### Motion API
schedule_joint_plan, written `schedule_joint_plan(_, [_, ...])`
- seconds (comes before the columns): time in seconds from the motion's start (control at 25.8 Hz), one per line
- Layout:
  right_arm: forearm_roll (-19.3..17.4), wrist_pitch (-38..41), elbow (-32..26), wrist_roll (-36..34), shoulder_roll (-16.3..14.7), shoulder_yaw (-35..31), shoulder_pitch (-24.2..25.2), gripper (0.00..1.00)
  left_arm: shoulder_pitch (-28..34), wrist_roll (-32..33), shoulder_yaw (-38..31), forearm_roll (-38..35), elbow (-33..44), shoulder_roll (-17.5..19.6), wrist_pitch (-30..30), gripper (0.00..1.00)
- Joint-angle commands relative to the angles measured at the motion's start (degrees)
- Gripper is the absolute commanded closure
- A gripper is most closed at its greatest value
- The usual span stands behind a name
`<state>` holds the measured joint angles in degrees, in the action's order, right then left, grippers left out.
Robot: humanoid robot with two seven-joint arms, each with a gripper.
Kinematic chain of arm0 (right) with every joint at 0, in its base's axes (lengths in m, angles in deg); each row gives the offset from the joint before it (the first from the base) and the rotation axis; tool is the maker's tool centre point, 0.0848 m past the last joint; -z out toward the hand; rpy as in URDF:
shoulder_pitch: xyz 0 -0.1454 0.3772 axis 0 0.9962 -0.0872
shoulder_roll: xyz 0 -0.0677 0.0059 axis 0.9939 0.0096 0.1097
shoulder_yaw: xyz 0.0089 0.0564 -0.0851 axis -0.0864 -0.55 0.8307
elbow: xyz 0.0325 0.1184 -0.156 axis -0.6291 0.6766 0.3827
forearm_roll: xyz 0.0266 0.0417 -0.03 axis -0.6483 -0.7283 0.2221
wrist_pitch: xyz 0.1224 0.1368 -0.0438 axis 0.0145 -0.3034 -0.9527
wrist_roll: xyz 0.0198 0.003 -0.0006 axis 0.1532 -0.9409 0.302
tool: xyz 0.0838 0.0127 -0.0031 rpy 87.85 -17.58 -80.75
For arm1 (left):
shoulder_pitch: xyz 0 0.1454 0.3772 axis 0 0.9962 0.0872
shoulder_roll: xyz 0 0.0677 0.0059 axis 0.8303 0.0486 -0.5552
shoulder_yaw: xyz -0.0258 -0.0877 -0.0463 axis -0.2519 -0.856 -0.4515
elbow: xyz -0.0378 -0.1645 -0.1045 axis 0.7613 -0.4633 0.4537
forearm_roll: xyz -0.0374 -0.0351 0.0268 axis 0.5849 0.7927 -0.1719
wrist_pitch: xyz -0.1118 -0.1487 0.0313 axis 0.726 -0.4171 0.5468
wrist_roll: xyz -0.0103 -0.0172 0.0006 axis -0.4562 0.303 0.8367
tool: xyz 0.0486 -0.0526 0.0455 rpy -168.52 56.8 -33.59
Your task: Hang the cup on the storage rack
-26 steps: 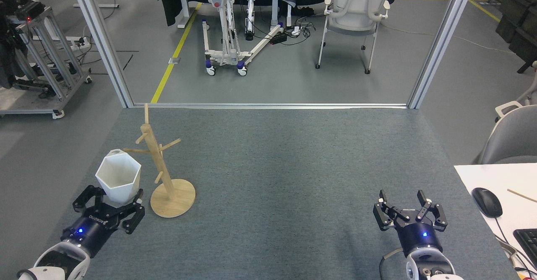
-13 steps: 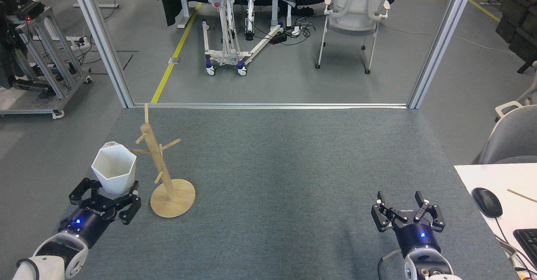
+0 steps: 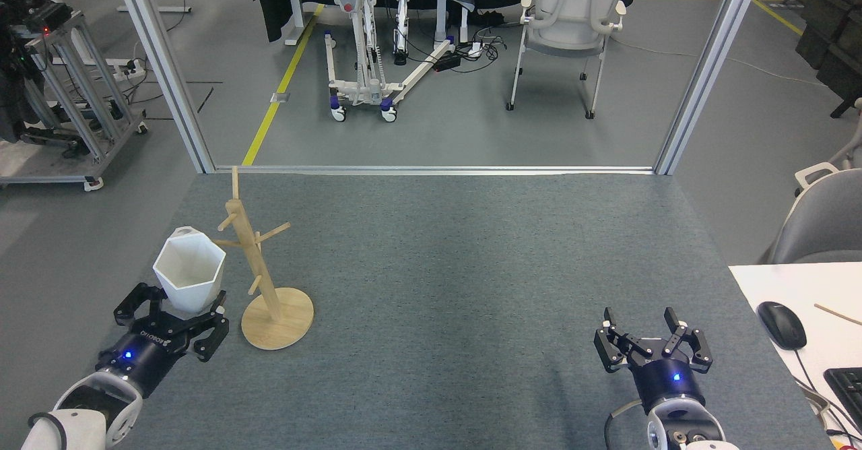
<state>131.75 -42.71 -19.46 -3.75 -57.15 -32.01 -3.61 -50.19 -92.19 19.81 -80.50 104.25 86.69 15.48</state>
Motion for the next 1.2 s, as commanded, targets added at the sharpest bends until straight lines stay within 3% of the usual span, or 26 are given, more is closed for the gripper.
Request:
schedule_joint_plan(0.0, [0.0, 0.0, 0.0, 0.0, 0.0, 0.0, 0.0, 0.0, 0.0, 0.0, 0.1, -0.5, 0.3, -0.1, 0.1, 1.0])
schedule_joint_plan(1.16, [0.0, -0.1, 0.0, 0.1, 0.2, 0.0, -0.1, 0.0, -2.9, 0.2, 0.6, -3.0, -4.9, -0.5, 0.6, 1.0])
